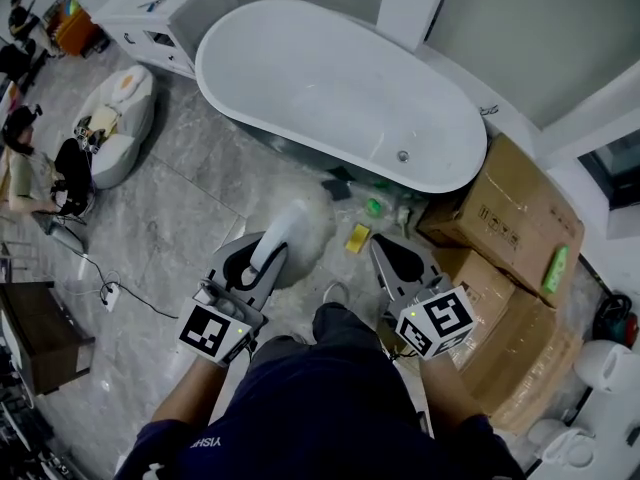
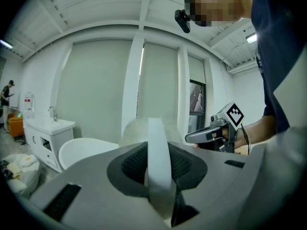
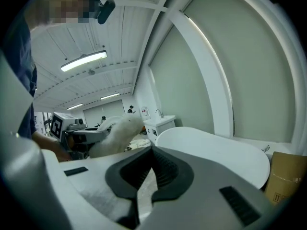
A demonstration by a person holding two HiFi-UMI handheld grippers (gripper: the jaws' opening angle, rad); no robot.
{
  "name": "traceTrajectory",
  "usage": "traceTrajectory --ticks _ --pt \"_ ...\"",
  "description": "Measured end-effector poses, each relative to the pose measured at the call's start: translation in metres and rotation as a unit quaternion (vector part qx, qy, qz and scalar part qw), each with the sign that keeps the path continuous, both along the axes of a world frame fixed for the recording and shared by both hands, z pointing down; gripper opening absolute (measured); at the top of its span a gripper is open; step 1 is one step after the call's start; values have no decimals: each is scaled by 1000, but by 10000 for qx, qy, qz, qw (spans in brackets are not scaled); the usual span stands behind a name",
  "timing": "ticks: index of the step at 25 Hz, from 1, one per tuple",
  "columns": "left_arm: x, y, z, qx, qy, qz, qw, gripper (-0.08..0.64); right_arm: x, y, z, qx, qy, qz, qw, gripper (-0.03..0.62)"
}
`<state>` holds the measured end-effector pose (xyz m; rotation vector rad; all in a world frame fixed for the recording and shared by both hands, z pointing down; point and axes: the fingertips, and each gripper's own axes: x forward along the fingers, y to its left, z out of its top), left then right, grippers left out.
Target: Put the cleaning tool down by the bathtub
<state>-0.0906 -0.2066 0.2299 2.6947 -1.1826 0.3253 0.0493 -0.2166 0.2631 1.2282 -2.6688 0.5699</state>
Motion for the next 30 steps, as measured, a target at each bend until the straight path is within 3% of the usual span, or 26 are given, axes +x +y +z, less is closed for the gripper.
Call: traceTrajectory --ticks 15,22,30 --pt "38 -65 35 -283 -338 161 9989 104 46 -61 37 -239 -120 241 9994 5" --pt "57 -85 77 -509 -454 495 9964 104 66 -79 68 -290 -119 673 9972 5" --pt "60 -111 145 -876 -657 1122 9876 104 69 -91 129 -558 -67 1353 9892 5"
